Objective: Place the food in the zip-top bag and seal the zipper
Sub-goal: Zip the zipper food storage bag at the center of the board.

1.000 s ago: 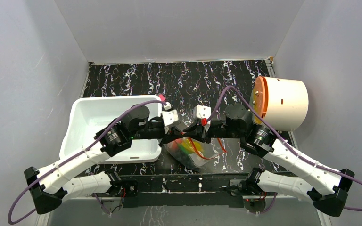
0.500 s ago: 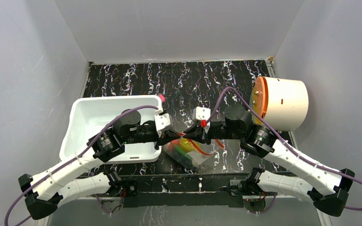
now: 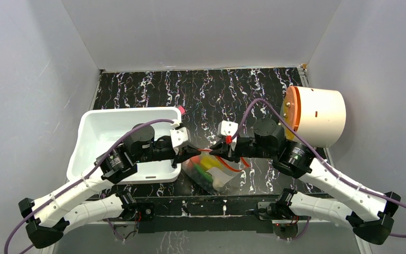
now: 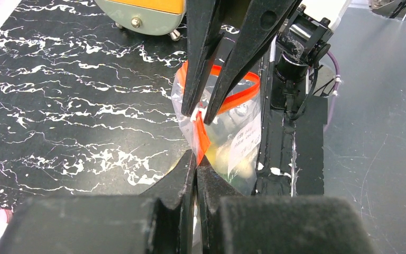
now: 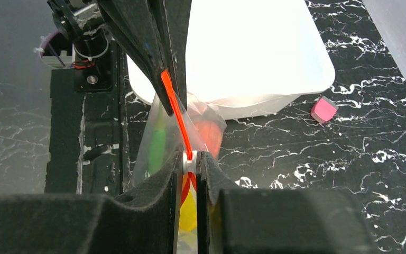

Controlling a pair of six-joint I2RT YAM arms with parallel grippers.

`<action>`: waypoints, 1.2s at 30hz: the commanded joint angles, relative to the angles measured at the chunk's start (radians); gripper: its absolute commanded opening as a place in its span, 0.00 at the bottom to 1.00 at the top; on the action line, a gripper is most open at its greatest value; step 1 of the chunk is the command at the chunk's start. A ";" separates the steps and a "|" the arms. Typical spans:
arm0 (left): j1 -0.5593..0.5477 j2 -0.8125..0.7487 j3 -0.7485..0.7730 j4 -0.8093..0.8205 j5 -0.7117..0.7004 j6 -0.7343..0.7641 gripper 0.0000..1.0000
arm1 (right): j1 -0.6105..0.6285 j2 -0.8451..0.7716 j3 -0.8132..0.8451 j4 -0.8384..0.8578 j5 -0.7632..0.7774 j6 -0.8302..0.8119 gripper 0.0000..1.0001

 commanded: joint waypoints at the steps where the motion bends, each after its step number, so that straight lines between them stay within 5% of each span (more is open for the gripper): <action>1: -0.002 -0.065 0.007 0.012 -0.020 0.006 0.00 | -0.010 -0.041 0.049 -0.131 0.137 -0.055 0.00; 7: -0.001 -0.047 0.014 -0.001 0.017 0.019 0.00 | -0.010 -0.033 0.083 -0.166 0.135 -0.079 0.00; 12: -0.002 0.018 0.044 -0.031 0.057 0.047 0.33 | -0.010 -0.006 0.114 -0.139 0.068 -0.082 0.00; 19: -0.001 0.116 0.115 -0.074 0.087 0.081 0.48 | -0.010 0.034 0.136 -0.112 0.001 -0.079 0.00; 25: -0.001 0.124 0.124 -0.064 0.063 0.098 0.39 | -0.010 0.040 0.129 -0.101 -0.009 -0.067 0.00; 30: -0.002 0.096 0.111 -0.052 0.029 0.096 0.02 | -0.010 0.023 0.107 -0.109 0.009 -0.051 0.00; 36: -0.001 0.048 0.095 -0.029 -0.019 0.099 0.00 | -0.010 -0.021 0.081 -0.126 0.067 -0.050 0.00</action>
